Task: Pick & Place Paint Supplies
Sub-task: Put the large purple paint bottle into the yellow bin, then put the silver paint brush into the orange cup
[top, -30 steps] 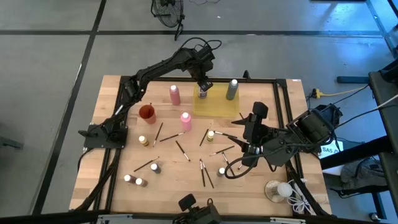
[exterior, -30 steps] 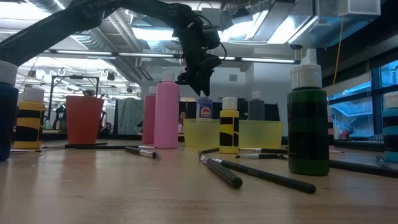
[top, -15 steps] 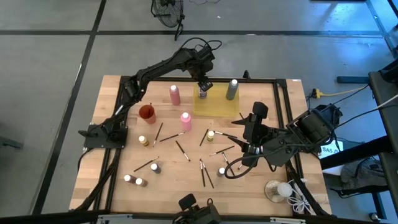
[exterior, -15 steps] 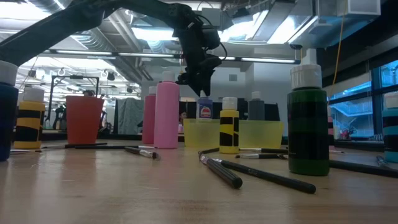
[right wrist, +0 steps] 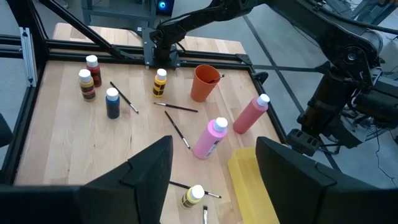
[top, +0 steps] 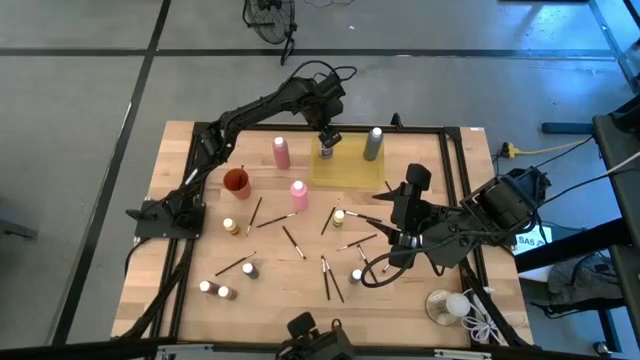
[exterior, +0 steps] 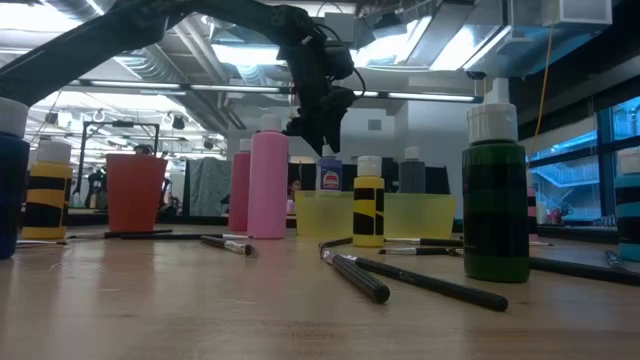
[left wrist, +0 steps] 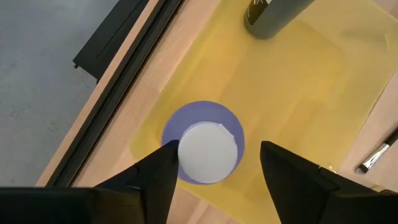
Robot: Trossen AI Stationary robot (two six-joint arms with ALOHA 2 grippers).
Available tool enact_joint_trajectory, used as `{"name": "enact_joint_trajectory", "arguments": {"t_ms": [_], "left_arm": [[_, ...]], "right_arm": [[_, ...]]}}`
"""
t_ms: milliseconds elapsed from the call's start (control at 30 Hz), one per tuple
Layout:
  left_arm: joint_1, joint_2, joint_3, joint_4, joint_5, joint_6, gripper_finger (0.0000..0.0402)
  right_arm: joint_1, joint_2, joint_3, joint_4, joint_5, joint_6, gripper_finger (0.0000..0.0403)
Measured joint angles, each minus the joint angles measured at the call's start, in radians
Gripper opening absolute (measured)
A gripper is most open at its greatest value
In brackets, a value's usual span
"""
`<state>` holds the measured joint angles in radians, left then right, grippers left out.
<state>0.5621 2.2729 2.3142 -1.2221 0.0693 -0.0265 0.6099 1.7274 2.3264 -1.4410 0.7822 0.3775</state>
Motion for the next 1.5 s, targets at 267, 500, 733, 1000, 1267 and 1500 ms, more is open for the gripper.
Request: {"name": "enact_joint_trajectory", "arguments": {"t_ms": [267,500,733,1000,1267,1500], "left_arm": [[0.001,-0.009,0.041,-0.014,-0.068,0.007,0.0224],[0.002,-0.067,0.040,-0.049,-0.088,0.032,0.0225],[-0.007,-0.172,0.039,-0.099,-0.101,-0.005,0.0222],[-0.072,-0.374,0.039,-0.221,-0.121,-0.091,0.0221],[-0.224,-0.569,0.039,-0.241,-0.294,-0.191,0.0223],[-0.397,-0.647,0.039,-0.252,-0.430,-0.278,0.0220]], "right_arm": [[0.000,0.000,0.000,0.005,0.000,0.000,0.0233],[0.000,-0.001,0.000,0.012,0.000,0.000,0.0233],[-0.006,-0.001,0.000,0.027,0.000,0.000,0.0233],[-0.035,-0.002,0.000,0.024,-0.078,0.026,0.0234],[-0.054,0.001,0.000,-0.040,-0.244,0.145,0.0234],[-0.054,0.001,-0.009,-0.126,-0.408,0.199,0.0234]]}}
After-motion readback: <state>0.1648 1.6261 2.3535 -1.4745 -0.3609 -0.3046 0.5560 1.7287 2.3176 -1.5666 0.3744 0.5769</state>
